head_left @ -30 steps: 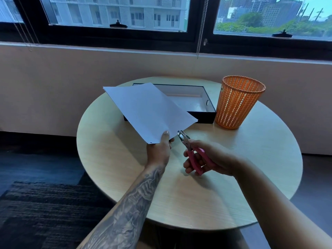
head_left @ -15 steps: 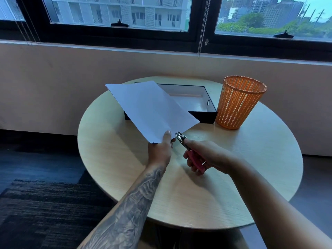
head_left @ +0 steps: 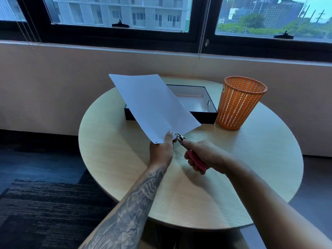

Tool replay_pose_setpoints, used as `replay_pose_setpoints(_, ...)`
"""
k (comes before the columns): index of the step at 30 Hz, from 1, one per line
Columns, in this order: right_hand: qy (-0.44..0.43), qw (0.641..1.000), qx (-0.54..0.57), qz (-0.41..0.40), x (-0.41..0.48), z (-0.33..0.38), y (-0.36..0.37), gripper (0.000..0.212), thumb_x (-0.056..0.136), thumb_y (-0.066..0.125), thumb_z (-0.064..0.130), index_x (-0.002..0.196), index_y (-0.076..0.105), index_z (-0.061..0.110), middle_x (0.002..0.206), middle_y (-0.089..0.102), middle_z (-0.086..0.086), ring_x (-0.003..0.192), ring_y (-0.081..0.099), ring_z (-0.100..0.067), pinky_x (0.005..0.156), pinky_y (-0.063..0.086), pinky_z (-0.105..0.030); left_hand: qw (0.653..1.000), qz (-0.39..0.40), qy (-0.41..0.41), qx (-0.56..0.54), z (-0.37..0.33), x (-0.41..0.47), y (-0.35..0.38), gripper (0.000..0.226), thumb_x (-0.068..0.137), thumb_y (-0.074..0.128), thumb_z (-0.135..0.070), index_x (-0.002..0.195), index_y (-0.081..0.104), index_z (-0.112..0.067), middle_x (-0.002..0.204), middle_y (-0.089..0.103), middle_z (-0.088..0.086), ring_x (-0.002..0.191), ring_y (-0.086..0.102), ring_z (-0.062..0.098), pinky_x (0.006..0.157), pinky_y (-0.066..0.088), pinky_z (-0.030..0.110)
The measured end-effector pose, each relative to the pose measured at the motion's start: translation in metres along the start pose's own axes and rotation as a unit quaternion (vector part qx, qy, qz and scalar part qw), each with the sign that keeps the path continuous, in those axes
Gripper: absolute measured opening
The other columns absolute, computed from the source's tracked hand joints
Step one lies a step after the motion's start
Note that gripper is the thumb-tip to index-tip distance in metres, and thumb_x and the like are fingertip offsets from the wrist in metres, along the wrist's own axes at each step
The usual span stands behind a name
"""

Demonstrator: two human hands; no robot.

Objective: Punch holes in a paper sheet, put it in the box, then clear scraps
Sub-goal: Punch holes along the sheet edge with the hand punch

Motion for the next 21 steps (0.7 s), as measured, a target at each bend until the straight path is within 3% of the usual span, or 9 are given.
replay_pose_setpoints(3,0.004,1.000,-0.009,-0.014,0.001,0.000,-0.003,0.058,0.098,0.049,0.060,0.089,0.065,0.004,0.068,0.061,-0.010,0.053,0.055,-0.024,0.046,0.043,-0.028,1.000,-0.001,0.007,0.009,-0.003,0.000,0.002,0.023,0.093,0.063,-0.034,0.090,0.072,-0.013,0.063,0.063,-0.012,0.058,0.057,0.011,0.050,0.042,0.020)
replay_pose_setpoints(6,0.012,0.999,-0.020,-0.023,0.002,-0.002,-0.008,0.057,0.097,0.050,0.059,0.086,0.064,0.005,0.068,0.059,-0.011,0.051,0.053,-0.023,0.045,0.041,-0.027,0.999,0.004,0.017,0.040,-0.010,-0.002,0.005,0.019,0.095,0.062,-0.024,0.077,0.068,-0.023,0.059,0.067,-0.018,0.052,0.062,-0.006,0.048,0.043,0.011)
replay_pose_setpoints(8,0.018,0.999,-0.032,-0.024,0.004,-0.003,-0.012,0.058,0.097,0.050,0.060,0.087,0.064,0.004,0.069,0.060,-0.011,0.052,0.053,-0.023,0.045,0.041,-0.027,0.997,0.009,0.038,0.071,-0.012,0.000,0.006,0.024,0.096,0.060,-0.023,0.072,0.065,-0.029,0.066,0.068,-0.021,0.059,0.061,-0.014,0.053,0.043,0.007)
replay_pose_setpoints(11,0.034,0.998,-0.051,-0.022,0.006,-0.005,-0.016,0.059,0.097,0.049,0.061,0.087,0.064,0.005,0.068,0.060,-0.010,0.052,0.054,-0.024,0.045,0.041,-0.026,0.990,0.023,0.044,0.132,-0.015,0.002,0.009,0.024,0.095,0.057,-0.031,0.075,0.069,-0.022,0.075,0.070,-0.014,0.072,0.067,-0.003,0.062,0.047,0.017)
replay_pose_setpoints(14,0.049,0.996,-0.069,-0.016,0.010,-0.005,-0.021,0.058,0.098,0.047,0.060,0.087,0.063,0.006,0.069,0.059,-0.011,0.051,0.053,-0.023,0.044,0.041,-0.026,0.981,0.038,0.047,0.187,-0.017,0.004,0.015,0.031,0.092,0.055,-0.039,0.075,0.070,-0.017,0.074,0.072,-0.009,0.073,0.068,0.007,0.070,0.054,0.027)
replay_pose_setpoints(17,0.059,0.995,-0.078,-0.010,0.014,-0.007,-0.021,0.058,0.098,0.046,0.061,0.086,0.061,0.007,0.068,0.057,-0.013,0.050,0.052,-0.024,0.044,0.040,-0.026,0.976,0.043,0.036,0.209,-0.017,0.008,0.016,0.029,0.092,0.057,-0.038,0.070,0.066,-0.021,0.073,0.069,-0.013,0.072,0.065,0.005,0.076,0.054,0.029)
replay_pose_setpoints(21,0.067,0.995,-0.069,-0.005,0.018,-0.012,-0.019,0.058,0.097,0.046,0.062,0.083,0.061,0.008,0.068,0.056,-0.014,0.049,0.051,-0.024,0.046,0.040,-0.027,0.974,0.045,0.029,0.219,-0.015,0.011,0.015,0.031,0.093,0.058,-0.034,0.065,0.062,-0.021,0.068,0.065,-0.014,0.066,0.060,-0.004,0.073,0.051,0.027)
Point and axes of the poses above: each hand's wrist, its own x-axis towards the middle knuckle, its own y-axis out of the palm, z = x × y, the point moved 8 cm from there along x, towards the middle knuckle
